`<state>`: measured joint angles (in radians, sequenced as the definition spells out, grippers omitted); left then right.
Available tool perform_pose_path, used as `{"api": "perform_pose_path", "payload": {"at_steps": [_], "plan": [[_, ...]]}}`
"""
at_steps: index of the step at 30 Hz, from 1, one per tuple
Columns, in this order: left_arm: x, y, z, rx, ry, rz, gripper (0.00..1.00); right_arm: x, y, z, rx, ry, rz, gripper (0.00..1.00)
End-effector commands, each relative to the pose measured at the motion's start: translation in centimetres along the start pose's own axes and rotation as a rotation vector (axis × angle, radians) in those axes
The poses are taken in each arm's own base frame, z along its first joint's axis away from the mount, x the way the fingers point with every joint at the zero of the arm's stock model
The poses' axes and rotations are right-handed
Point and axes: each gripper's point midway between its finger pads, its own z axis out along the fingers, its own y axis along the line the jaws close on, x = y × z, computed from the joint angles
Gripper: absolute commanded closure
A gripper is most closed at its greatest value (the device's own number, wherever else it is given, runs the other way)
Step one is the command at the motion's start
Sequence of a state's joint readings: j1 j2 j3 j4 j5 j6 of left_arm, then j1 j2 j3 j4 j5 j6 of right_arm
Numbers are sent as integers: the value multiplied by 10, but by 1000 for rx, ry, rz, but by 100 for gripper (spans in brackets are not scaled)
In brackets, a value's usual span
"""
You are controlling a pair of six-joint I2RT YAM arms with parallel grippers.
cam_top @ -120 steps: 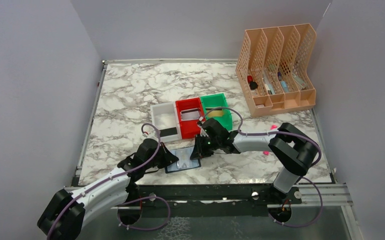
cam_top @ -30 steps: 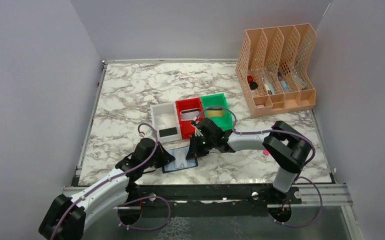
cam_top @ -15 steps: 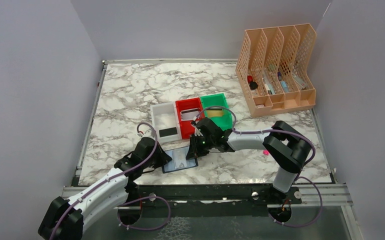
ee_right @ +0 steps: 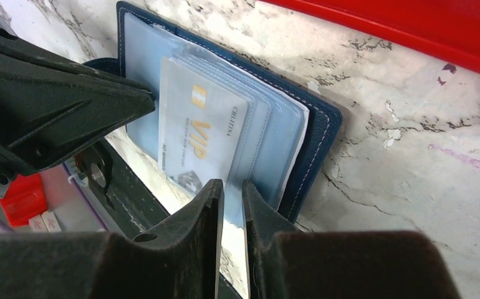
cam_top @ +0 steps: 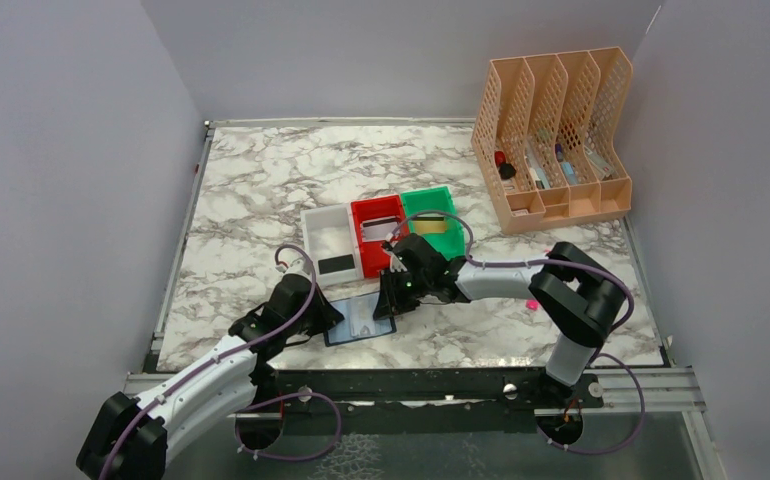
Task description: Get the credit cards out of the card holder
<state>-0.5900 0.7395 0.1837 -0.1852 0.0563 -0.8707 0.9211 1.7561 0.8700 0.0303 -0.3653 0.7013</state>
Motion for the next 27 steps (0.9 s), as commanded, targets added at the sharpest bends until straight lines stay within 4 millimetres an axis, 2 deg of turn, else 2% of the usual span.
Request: {"api": "perform_pose_path", "payload": {"at_steps": [1,7,10,15,22,27], "plan": [[-4,-2,-1,9,-14,13,99,-4,2,0,0,13,-19,77],[-1,-2,1,17,-6,9,99,-23,-3,-21,99,-82,-37,72],[0,-4,2,32,-1,1,99,-25,3,-24,85,-80,-52,71],[3,-12,4,72,17,-26,100,-16,14,-15,-8,-36,-43,70],[5,-13,4,90,13,-47,100,-1,14,2,-78,36,-21,70],[4,-10,4,66,17,-25,100,9,-7,15,-8,65,20,70]]}}
